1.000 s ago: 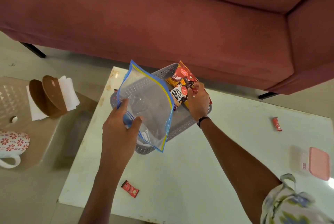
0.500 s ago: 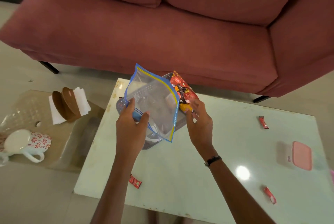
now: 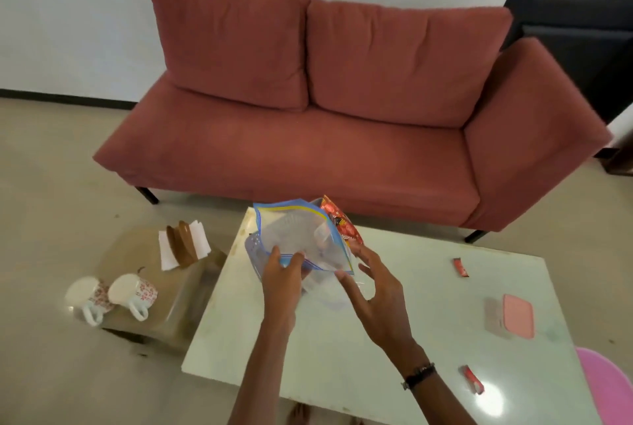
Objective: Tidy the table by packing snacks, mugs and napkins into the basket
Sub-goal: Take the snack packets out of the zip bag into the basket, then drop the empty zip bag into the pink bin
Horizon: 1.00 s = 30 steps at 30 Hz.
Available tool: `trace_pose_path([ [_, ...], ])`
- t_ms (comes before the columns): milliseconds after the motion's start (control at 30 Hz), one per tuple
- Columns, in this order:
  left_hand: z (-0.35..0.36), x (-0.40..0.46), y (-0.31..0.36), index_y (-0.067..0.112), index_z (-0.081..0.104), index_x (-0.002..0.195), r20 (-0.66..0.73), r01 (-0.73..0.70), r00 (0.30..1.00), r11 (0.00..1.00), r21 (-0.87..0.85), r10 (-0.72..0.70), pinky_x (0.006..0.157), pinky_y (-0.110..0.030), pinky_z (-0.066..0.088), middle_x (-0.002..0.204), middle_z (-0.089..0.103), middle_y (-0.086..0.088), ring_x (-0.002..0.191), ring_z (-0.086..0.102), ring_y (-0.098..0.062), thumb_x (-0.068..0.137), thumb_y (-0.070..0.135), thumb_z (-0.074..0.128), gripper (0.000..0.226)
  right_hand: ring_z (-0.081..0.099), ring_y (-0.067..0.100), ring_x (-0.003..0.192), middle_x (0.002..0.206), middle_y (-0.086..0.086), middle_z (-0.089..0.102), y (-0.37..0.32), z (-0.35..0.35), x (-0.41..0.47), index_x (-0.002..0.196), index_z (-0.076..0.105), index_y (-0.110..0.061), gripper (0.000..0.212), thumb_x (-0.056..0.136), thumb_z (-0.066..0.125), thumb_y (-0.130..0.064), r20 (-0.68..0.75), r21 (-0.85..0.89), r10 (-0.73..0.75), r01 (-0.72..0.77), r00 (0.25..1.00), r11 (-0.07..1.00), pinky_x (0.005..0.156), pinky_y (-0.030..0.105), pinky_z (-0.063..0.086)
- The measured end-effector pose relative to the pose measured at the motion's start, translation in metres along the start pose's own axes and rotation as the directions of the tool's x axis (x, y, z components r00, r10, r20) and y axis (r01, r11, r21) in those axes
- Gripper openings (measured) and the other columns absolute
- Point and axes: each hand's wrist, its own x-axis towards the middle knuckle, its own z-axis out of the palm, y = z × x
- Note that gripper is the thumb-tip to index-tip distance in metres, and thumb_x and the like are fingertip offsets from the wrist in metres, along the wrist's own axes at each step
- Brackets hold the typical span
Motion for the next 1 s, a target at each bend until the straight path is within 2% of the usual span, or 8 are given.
trace_pose_path([
  [233, 0.010, -0.063, 0.029, 0.010, 0.049, 0.122, 0.143, 0.020, 0.990, 0.993, -0.116, -0.003, 0.063, -0.018, 0.056, 0.100, 0.062, -0.011, 0.074, 0.064, -0.016, 0.091, 0.008, 0.054, 0.031, 0.065, -0.001, 0.098, 0.109, -0.014, 0.070, -0.030, -0.041, -0.015, 0.108, 0.066, -0.021, 0.032, 0.087, 0.056, -0.044, -0.114, -0.071, -0.074, 0.066, 0.991, 0.995, 0.083, 0.024, 0.054],
  [333, 0.015, -0.077, 0.035, 0.028, 0.026, 0.145, 0.214, -0.109, 0.968, 0.987, -0.115, 0.131, 0.077, -0.028, 0.054, 0.100, 0.061, -0.001, 0.071, 0.066, -0.010, 0.089, 0.008, 0.059, 0.068, 0.067, 0.002, 0.084, 0.092, -0.014, 0.073, -0.042, -0.064, -0.012, 0.091, 0.070, -0.016, 0.009, 0.089, 0.062, -0.014, -0.221, 0.007, -0.050, 0.053, 0.974, 0.999, 0.074, 0.022, 0.053],
  [467, 0.030, -0.068, 0.024, 0.027, 0.046, 0.131, 0.287, -0.316, 0.913, 0.948, 0.050, 0.289, 0.073, -0.023, 0.054, 0.077, 0.067, 0.021, 0.066, 0.062, 0.005, 0.090, -0.001, 0.051, 0.050, 0.065, 0.005, 0.081, 0.087, -0.013, 0.070, -0.027, -0.077, -0.002, 0.088, 0.066, -0.017, 0.005, 0.088, 0.064, -0.012, -0.218, 0.005, 0.033, -0.032, 0.975, 0.999, 0.073, 0.018, 0.051],
  [567, 0.040, -0.046, -0.013, 0.023, 0.030, 0.145, 0.389, -0.277, 0.908, 0.922, 0.271, 0.159, 0.057, -0.010, 0.050, 0.089, 0.063, -0.003, 0.068, 0.059, -0.007, 0.089, 0.001, 0.048, 0.063, 0.061, 0.016, 0.106, 0.112, -0.003, 0.066, 0.039, -0.056, -0.007, 0.107, 0.063, -0.015, 0.025, 0.085, 0.070, -0.021, -0.075, -0.126, 0.246, -0.253, 0.966, 0.959, 0.093, 0.033, 0.049],
  [667, 0.035, -0.014, -0.061, 0.022, 0.031, 0.145, 0.376, -0.216, 0.925, 0.888, 0.405, 0.054, 0.079, -0.037, 0.056, 0.106, 0.059, -0.002, 0.077, 0.060, -0.016, 0.083, -0.002, 0.048, 0.069, 0.056, 0.026, 0.116, 0.124, 0.005, 0.059, 0.097, -0.033, -0.023, 0.116, 0.058, -0.011, 0.037, 0.082, 0.071, -0.012, 0.001, -0.129, 0.472, -0.468, 0.882, 0.874, 0.097, 0.034, 0.045],
  [733, 0.026, 0.010, -0.096, 0.019, 0.028, 0.145, 0.313, -0.144, 0.950, 0.887, 0.438, 0.000, 0.095, -0.050, 0.049, 0.136, 0.048, -0.007, 0.107, 0.060, -0.031, 0.081, -0.001, 0.052, 0.072, 0.054, 0.024, 0.118, 0.128, 0.004, 0.056, 0.124, -0.022, -0.033, 0.120, 0.055, -0.013, 0.042, 0.081, 0.071, -0.011, 0.014, -0.155, 0.547, -0.539, 0.837, 0.828, 0.095, 0.028, 0.043],
  [833, 0.009, 0.048, -0.147, 0.013, 0.022, 0.147, 0.247, -0.062, 0.964, 0.826, 0.561, -0.095, 0.107, -0.051, 0.038, 0.153, 0.029, -0.010, 0.133, 0.040, -0.032, 0.083, 0.004, 0.058, 0.074, 0.050, 0.023, 0.121, 0.134, 0.007, 0.050, 0.166, -0.007, -0.038, 0.127, 0.049, -0.012, 0.049, 0.082, 0.069, -0.012, 0.061, -0.213, 0.628, -0.605, 0.776, 0.767, 0.089, 0.020, 0.034],
  [1000, 0.021, 0.102, -0.209, 0.008, 0.025, 0.145, 0.249, 0.011, 0.939, 0.748, 0.663, -0.235, 0.110, -0.045, 0.033, 0.149, 0.034, -0.016, 0.134, 0.038, -0.032, 0.086, 0.015, 0.060, 0.069, 0.042, 0.027, 0.129, 0.143, 0.013, 0.040, 0.248, 0.014, -0.028, 0.134, 0.041, -0.008, 0.058, 0.084, 0.068, -0.016, -0.042, -0.113, 0.769, -0.768, 0.638, 0.631, 0.100, 0.026, 0.034],
])
